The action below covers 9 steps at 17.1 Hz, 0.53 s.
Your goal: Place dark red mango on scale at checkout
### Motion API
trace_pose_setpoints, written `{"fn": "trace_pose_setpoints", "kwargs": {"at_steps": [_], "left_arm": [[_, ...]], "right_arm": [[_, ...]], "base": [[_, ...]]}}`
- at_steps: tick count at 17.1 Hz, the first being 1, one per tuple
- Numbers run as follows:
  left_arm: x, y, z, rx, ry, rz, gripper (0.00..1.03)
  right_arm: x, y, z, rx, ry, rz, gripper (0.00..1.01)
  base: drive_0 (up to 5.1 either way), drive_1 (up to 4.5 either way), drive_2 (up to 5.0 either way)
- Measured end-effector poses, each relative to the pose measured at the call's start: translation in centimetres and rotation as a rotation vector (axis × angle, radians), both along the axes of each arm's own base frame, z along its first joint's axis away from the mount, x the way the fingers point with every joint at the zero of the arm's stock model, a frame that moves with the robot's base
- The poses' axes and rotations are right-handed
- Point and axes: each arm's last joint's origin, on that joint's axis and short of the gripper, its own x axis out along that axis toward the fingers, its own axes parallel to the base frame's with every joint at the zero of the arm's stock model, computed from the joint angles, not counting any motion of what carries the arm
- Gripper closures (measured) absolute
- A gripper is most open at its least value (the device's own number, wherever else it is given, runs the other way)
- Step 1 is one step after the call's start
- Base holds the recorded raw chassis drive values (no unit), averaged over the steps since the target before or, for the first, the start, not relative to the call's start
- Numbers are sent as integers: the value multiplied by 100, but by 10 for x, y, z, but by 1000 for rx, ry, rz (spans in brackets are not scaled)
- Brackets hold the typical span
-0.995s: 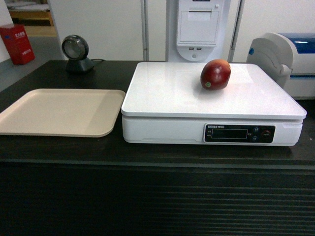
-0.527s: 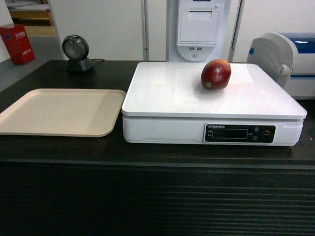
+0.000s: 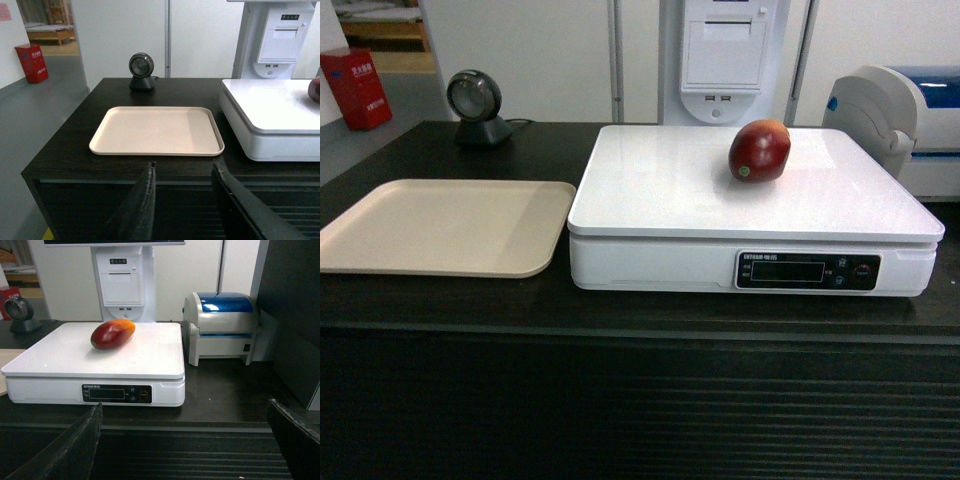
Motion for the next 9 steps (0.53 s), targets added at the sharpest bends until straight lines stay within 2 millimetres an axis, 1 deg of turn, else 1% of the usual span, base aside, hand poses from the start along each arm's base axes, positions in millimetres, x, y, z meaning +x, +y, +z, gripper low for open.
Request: {"fn": "trace_pose_setpoints", "kwargs": {"at_steps": [5, 6, 9], "left_arm": [[0, 0, 0, 0, 0, 0, 6], [0, 0, 0, 0, 0, 0, 4], [0, 0, 0, 0, 0, 0, 5]], "right_arm": [[0, 0, 0, 0, 0, 0, 3], [0, 0, 0, 0, 0, 0, 3], [0, 0, 0, 0, 0, 0, 3]], "base": [[0, 0, 0], [0, 0, 0], [0, 0, 0]]}}
